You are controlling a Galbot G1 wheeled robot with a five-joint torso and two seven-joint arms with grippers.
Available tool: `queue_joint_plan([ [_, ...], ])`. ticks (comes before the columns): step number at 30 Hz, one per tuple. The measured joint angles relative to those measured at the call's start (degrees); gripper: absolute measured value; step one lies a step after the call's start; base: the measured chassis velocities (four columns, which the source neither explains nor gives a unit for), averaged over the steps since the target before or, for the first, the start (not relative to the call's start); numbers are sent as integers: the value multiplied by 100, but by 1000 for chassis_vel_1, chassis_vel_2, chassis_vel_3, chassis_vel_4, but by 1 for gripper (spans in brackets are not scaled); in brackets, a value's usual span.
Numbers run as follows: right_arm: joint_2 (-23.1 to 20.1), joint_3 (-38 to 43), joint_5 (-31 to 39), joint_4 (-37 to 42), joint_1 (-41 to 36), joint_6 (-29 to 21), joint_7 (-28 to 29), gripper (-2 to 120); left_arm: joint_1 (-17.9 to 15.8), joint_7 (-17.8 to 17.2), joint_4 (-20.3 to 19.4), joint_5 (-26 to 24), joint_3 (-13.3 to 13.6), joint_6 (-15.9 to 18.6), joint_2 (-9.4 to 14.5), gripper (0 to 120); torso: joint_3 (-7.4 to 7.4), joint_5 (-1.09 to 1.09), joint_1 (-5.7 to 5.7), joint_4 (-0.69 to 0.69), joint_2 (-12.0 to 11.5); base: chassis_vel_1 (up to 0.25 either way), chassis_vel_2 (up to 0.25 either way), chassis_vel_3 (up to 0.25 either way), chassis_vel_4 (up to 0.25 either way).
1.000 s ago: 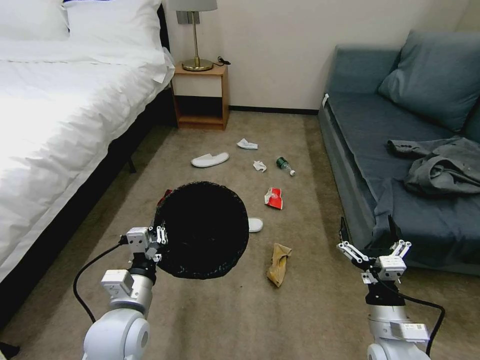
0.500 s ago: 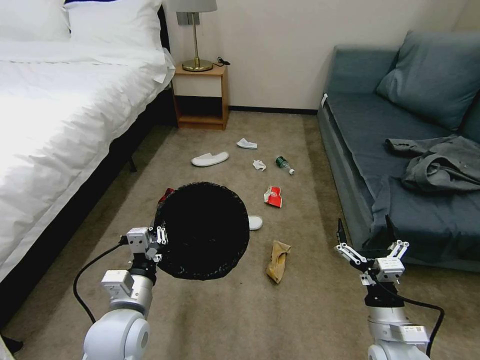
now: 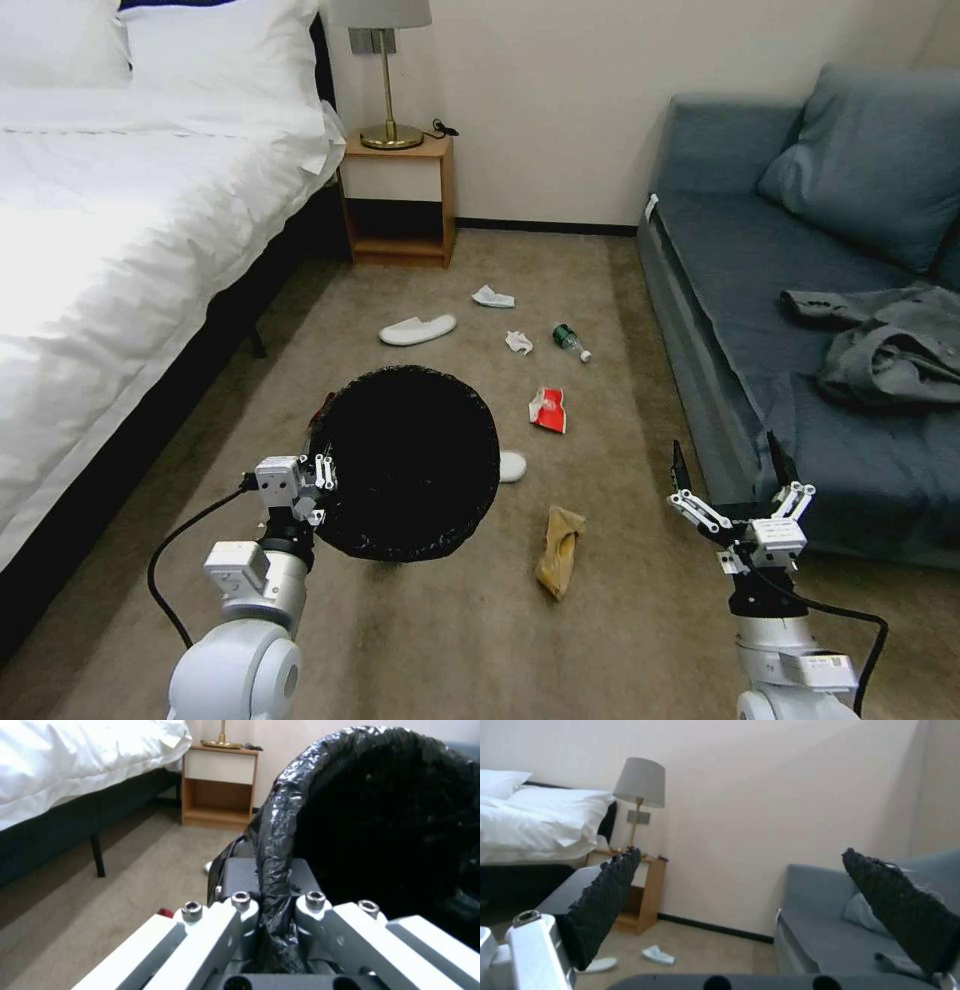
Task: Pick up the trash bin, then pick up the garbage on the floor and place it into the trash bin.
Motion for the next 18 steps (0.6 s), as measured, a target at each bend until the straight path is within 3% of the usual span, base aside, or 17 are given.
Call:
queue_joint_plan([
  [11, 20, 1, -4, -31, 8, 26, -35, 100, 14, 0, 0, 24, 15, -1, -10, 3, 1, 0, 1, 0, 0, -219, 246, 244, -255],
  [18, 6, -25, -9, -132, 31, 221, -12, 100, 34, -3, 4, 47, -5, -16, -22, 3, 1, 2, 2, 0, -1, -7, 9, 15, -1],
])
